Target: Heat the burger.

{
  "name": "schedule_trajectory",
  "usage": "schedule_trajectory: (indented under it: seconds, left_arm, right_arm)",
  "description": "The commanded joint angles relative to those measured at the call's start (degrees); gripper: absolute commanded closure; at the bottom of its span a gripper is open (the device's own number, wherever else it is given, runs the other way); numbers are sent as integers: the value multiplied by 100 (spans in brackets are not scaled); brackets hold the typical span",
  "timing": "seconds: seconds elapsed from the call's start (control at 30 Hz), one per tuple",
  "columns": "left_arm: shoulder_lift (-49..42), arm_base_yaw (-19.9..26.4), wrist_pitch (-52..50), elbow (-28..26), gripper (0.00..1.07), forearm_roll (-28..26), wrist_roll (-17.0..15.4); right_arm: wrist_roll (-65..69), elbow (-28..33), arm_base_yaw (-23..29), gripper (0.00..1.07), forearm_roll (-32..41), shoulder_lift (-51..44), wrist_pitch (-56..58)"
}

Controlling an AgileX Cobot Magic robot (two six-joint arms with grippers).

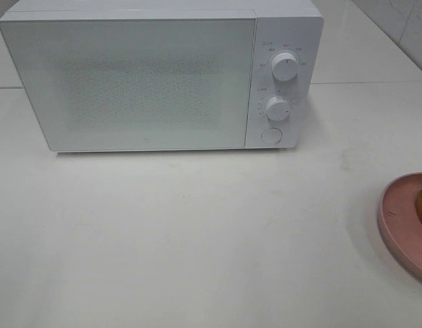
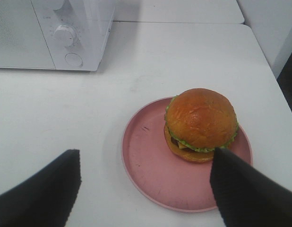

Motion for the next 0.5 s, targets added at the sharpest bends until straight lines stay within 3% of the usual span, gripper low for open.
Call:
schedule_trajectory:
  seconds: [0.03,0.5]
  left_arm:
    - [-132,6,-69,0,7,-29,-46]
    - [-132,6,-69,0,7,-29,-46]
  right_arm:
    - [-23,11,-17,34,-11,-160,11]
    - [-23,11,-17,34,-11,-160,11]
